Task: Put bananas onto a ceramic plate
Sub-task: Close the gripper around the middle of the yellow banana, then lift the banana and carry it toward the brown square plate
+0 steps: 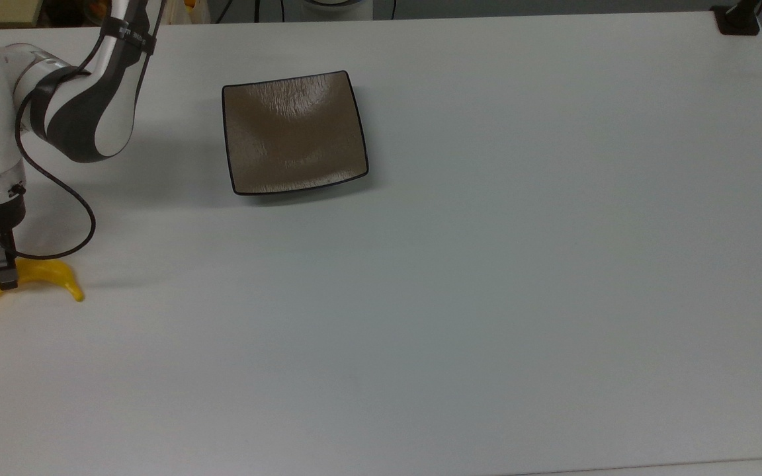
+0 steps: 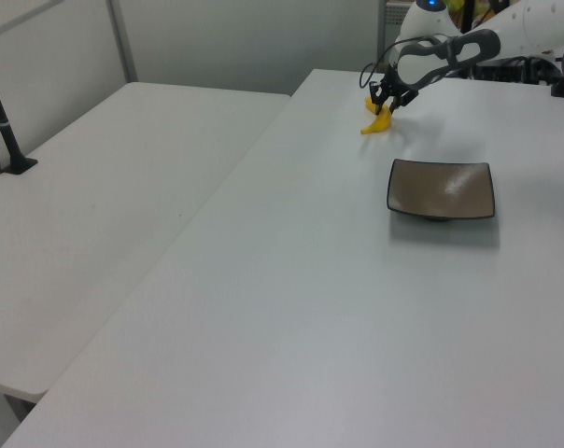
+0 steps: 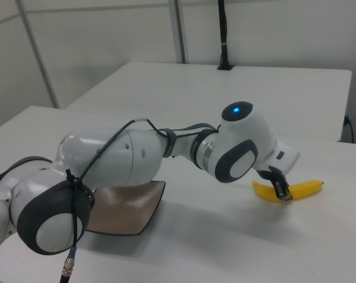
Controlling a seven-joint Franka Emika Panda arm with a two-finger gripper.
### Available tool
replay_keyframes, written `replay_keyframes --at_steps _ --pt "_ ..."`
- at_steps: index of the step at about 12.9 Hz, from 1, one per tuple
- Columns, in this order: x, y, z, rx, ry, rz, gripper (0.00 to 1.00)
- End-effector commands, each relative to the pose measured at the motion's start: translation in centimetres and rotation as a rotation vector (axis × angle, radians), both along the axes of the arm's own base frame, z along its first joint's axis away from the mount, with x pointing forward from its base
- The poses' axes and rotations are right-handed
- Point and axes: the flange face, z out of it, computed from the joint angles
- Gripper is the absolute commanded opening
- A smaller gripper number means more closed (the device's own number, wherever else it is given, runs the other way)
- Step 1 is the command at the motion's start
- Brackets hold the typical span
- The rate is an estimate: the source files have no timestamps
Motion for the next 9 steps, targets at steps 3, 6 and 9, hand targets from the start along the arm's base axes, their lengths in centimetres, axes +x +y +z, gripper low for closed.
replay_keyframes --at_steps 3,6,9 --pt "-1.6 2.9 8.4 -0.041 -0.039 0.081 0.0" --pt "-2.7 7.1 15.3 -0.004 0.006 0.142 0.0" --pt "-5.2 11.6 22.3 0.018 0.104 0.29 0.0"
